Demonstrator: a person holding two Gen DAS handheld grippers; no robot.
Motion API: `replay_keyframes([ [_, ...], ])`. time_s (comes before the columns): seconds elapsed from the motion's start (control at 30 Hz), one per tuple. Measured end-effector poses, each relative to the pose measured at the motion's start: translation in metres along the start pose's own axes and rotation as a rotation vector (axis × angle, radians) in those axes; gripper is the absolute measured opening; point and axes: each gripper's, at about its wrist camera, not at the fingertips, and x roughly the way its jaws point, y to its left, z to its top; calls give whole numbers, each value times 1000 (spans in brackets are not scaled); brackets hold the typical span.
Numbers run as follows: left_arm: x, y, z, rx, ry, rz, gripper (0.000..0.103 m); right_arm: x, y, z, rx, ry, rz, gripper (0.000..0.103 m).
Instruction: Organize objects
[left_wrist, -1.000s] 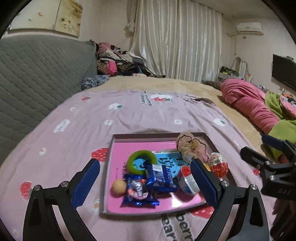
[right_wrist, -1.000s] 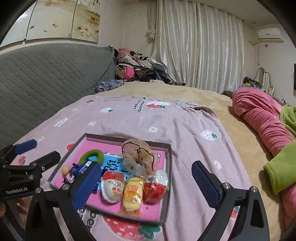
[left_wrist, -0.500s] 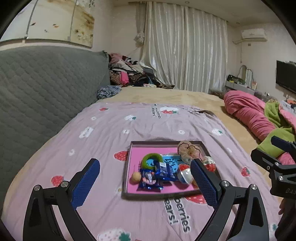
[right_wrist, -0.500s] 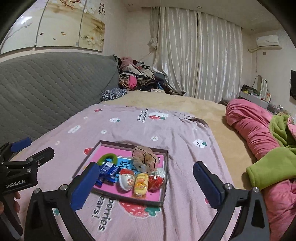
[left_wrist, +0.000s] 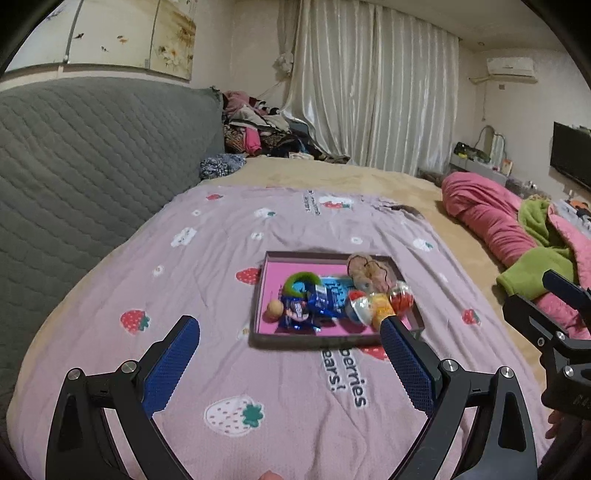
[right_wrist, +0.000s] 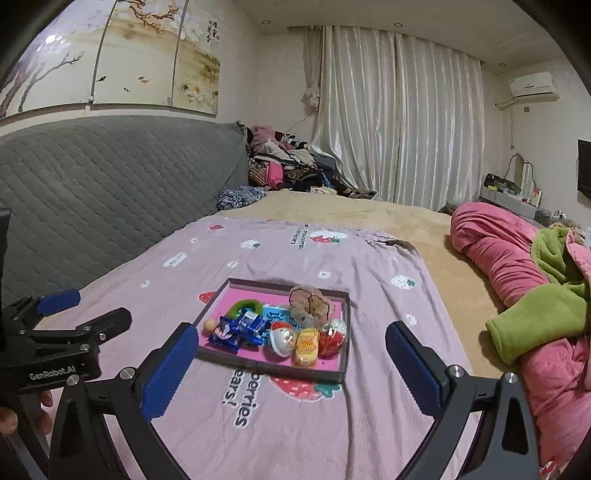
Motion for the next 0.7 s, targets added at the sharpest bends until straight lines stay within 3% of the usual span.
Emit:
replay_keyframes([
  [0.7,7,-12,-61,43,30,1,98,10,8,-66,-8,83,-33,102],
])
